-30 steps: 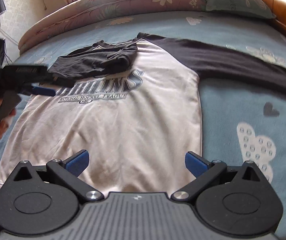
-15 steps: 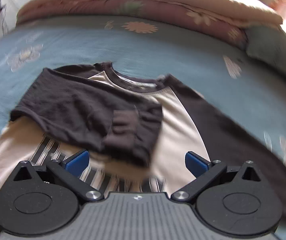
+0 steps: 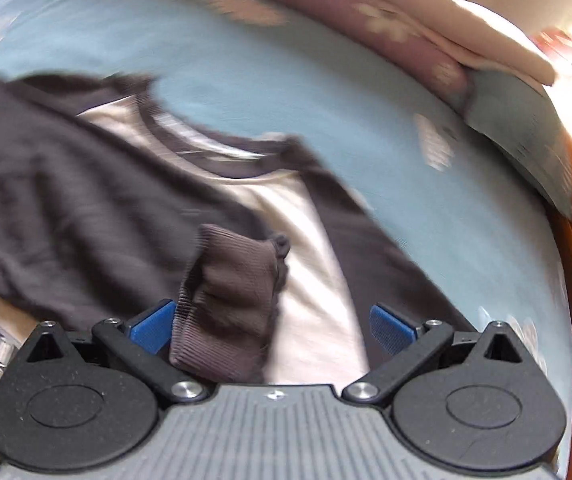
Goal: Fold clothes
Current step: 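Lay the sleeve across the chest and open the left gripper, then move the open right gripper to the folded sleeve's ribbed cuff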
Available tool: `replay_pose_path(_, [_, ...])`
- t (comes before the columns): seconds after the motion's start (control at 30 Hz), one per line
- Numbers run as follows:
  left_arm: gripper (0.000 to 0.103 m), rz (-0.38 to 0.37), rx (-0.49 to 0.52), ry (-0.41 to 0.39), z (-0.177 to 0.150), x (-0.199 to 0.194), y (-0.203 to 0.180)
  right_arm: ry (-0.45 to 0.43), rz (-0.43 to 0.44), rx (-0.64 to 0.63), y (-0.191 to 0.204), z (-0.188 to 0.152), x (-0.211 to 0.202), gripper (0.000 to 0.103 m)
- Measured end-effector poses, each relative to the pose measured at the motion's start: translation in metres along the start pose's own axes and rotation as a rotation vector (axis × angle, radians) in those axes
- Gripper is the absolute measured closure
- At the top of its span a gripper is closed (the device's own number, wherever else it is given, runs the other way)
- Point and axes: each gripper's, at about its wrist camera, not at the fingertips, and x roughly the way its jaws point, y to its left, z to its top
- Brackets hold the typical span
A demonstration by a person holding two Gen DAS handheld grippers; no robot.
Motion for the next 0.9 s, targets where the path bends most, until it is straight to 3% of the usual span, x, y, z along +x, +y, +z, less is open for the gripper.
replay_pose_path(0.17, [0.001,-0.042,0.001,-0.009,0.002,0.0,-0.006,0.033,-0.016,0.216,-0.066,-0.027,-0.006,0.0])
replay_pose_path(0.27, [0.001,-0.104,-0.002,-0.02,0.011,0.005,-0.007,0.033,-0.014,0.271,-0.081,-0.046,-0.015,0.0])
replay_pose_path(0.43, [0.001,-0.204,-0.018,-0.061,0.035,0.026,-0.008,-0.025,0.075,0.258,-0.07,-0.067,-0.035,0.0])
replay_pose_path(0.53, [0.001,-0.269,-0.11,-0.062,0.05,0.054,0.002,-0.059,0.134,0.253,-0.056,-0.067,-0.043,0.0])
replay_pose_path(0.63, [0.001,-0.286,-0.207,-0.068,0.058,0.08,0.014,-0.083,0.174,0.257,-0.044,-0.068,-0.051,0.0])
replay_pose_path(0.7, [0.001,-0.304,-0.272,-0.135,0.06,0.089,0.023,-0.098,0.192,0.26,-0.039,-0.068,-0.055,0.0])
replay_pose_path(0.8, [0.001,-0.254,-0.296,-0.224,0.057,0.091,0.026,-0.12,0.212,0.254,-0.036,-0.068,-0.06,0.0])
replay_pose_path(0.9, [0.001,-0.161,-0.246,-0.272,0.051,0.082,0.018,-0.124,0.205,0.248,-0.035,-0.068,-0.062,0.0])
